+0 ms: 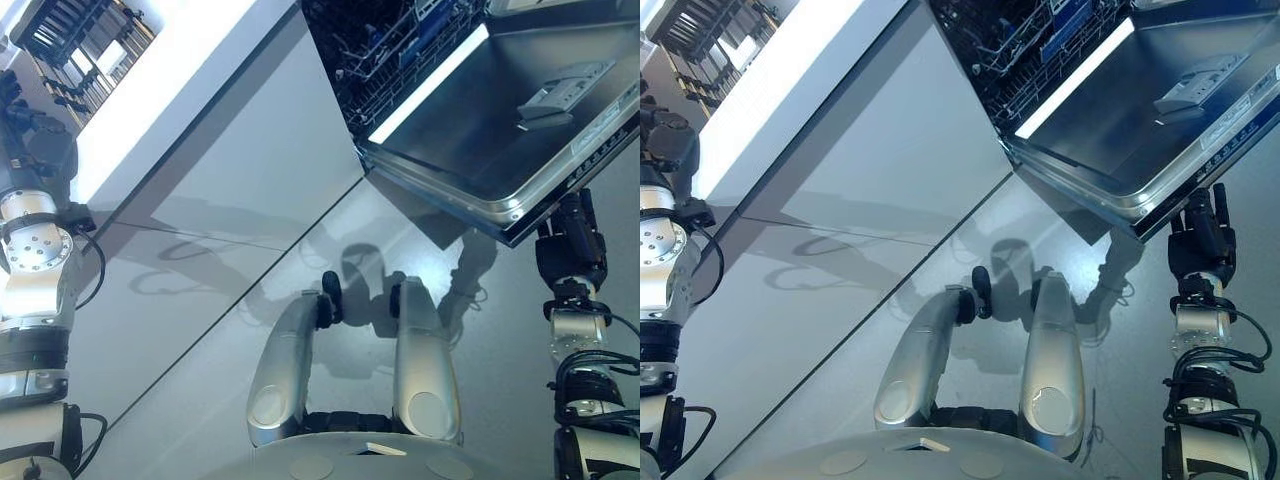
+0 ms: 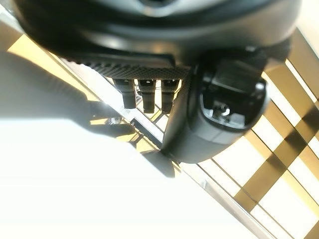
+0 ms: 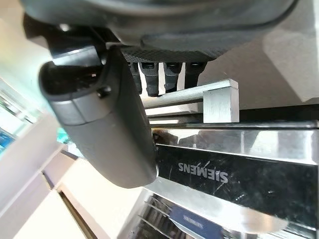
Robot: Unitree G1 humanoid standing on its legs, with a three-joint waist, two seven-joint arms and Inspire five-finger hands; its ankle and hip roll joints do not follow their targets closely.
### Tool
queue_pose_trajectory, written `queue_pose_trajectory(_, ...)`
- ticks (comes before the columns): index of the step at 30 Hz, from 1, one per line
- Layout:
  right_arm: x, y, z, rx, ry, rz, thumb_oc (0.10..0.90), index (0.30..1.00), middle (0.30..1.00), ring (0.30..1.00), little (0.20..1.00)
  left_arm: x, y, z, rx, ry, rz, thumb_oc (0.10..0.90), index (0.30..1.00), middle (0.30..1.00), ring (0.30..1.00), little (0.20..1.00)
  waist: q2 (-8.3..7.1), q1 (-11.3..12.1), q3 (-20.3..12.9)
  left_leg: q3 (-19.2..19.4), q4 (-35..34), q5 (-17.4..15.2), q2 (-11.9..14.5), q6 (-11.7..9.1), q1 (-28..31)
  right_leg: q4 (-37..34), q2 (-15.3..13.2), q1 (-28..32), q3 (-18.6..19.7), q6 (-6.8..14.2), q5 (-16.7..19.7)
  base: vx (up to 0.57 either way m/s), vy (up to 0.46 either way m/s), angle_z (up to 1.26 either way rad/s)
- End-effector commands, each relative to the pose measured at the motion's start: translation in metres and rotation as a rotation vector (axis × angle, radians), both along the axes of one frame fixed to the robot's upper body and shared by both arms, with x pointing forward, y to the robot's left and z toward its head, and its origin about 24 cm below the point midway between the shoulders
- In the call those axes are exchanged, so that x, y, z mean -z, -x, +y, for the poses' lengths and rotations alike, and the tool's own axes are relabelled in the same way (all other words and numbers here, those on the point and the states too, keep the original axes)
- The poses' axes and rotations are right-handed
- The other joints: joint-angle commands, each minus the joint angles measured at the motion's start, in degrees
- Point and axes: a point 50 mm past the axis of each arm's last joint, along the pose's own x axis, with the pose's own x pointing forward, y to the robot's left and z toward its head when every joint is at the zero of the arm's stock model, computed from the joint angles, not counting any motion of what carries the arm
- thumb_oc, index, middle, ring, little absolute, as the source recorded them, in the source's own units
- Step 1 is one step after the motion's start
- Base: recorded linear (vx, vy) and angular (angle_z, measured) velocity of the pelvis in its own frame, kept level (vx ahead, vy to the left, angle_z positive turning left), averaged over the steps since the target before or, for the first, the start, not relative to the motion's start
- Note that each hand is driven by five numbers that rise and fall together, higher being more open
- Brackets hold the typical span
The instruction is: Pick up plates and place into dishwasher.
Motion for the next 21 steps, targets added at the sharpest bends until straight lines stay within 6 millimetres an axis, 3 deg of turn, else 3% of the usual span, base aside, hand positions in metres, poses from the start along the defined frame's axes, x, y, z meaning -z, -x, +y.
queue_pose_trajectory(1, -0.068, -0.059, 0.07, -0.484, 0.211, -0.252, 0.8, 0.9, 0.9, 0.9, 0.9, -0.004, -0.017, -0.04, 0.201, -0.079, -0.008, 0.8, 0.9, 0.9, 0.9, 0.9, -0.98, 0.0, -0.3, -1.4, 1.8, 0.9, -1.8, 1.2, -0.1, -6.0, 1.3, 3.5, -3.2, 0.4, 4.2, -0.04, -0.008, 0.01)
queue_pose_trajectory(5, -0.086, -0.072, 0.093, -0.601, 0.259, -0.258, 0.8, 0.9, 0.9, 0.9, 0.9, -0.016, -0.021, -0.043, 0.214, -0.114, -0.044, 0.8, 0.9, 0.9, 0.9, 0.9, -1.87, 1.5, -0.3, -1.6, -0.8, 2.2, -1.7, 1.2, -1.0, -8.7, 2.2, 2.9, -3.6, 0.9, 6.1, -0.04, -0.018, -0.03)
queue_pose_trajectory(10, -0.104, -0.08, 0.12, -0.701, 0.271, -0.325, 0.8, 0.9, 0.9, 0.9, 0.9, -0.031, -0.023, -0.05, 0.236, -0.159, -0.08, 0.8, 0.9, 0.9, 0.9, 0.9, -3.56, 3.7, -0.3, -2.3, -2.6, 1.3, -2.0, 2.0, -1.7, -11.5, 2.9, 2.4, -4.6, 1.9, 8.5, 0.0, -0.005, -0.11)
queue_pose_trajectory(13, -0.135, -0.083, 0.152, -0.804, 0.258, -0.477, 0.8, 0.9, 0.9, 0.9, 0.9, -0.039, -0.024, -0.05, 0.224, -0.188, -0.099, 0.8, 0.9, 0.9, 0.9, 0.9, -4.99, 5.1, -0.3, -2.5, -3.9, -0.3, -2.0, 3.4, -2.6, -12.9, 3.0, 1.2, -5.2, 2.9, 10.3, -0.01, 0.037, -0.15)
queue_pose_trajectory(21, -0.191, -0.074, 0.208, -0.947, 0.28, -0.773, 0.8, 0.9, 0.9, 0.9, 0.9, -0.045, -0.031, -0.047, 0.206, -0.18, -0.103, 0.8, 0.9, 0.9, 0.9, 0.9, -6.18, 6.9, -0.3, -2.4, -5.6, -0.8, -1.9, 5.6, -3.2, -15.8, 3.3, -0.2, -6.0, 4.7, 12.9, -0.01, 0.078, -0.24)
